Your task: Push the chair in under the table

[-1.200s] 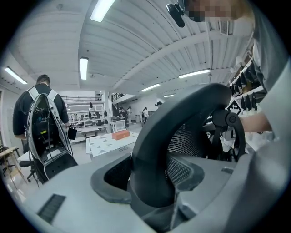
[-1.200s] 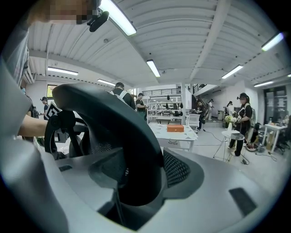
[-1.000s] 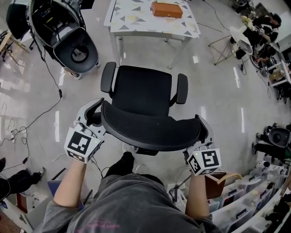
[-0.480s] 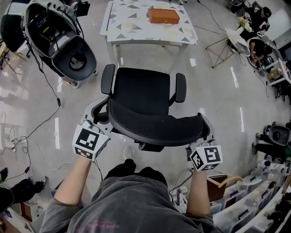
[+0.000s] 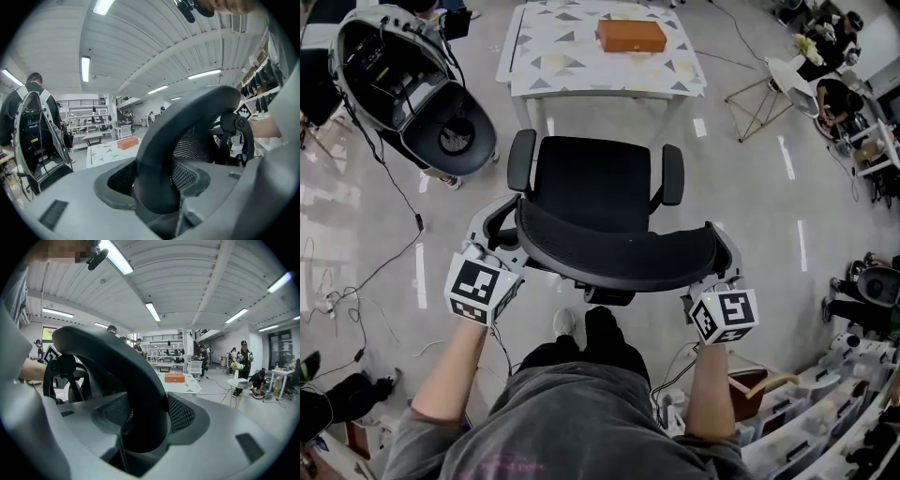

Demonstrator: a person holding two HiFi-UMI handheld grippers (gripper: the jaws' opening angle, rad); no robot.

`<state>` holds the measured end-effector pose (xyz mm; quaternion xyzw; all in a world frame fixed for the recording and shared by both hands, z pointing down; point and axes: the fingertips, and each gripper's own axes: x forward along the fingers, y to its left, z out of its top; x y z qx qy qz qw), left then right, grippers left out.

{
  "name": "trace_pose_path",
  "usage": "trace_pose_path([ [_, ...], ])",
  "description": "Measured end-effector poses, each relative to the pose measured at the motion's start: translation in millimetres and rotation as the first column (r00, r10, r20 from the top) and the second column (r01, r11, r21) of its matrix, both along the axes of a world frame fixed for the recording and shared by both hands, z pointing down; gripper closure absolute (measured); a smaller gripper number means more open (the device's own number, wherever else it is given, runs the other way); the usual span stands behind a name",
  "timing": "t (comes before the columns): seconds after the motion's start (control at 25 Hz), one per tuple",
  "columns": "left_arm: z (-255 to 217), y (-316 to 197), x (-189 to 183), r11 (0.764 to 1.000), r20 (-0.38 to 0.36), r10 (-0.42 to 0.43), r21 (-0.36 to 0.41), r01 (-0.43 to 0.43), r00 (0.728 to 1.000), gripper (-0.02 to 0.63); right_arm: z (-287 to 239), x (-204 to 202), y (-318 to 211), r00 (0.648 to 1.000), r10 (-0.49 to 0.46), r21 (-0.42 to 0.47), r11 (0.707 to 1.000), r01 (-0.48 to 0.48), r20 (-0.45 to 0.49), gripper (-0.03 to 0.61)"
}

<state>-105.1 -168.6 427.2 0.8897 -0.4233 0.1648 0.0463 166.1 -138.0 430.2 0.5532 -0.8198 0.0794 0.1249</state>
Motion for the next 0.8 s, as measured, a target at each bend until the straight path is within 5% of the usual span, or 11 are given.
trace_pose_path([
  [0.8,-1.2,-128.7,31.9,0.994,0.017,-0.101,0.040,0.100,0.995,0.388,-0.6,33.5,-151.0,0.994,-0.107,0.018,0.994,0.106,0.014,0.345],
])
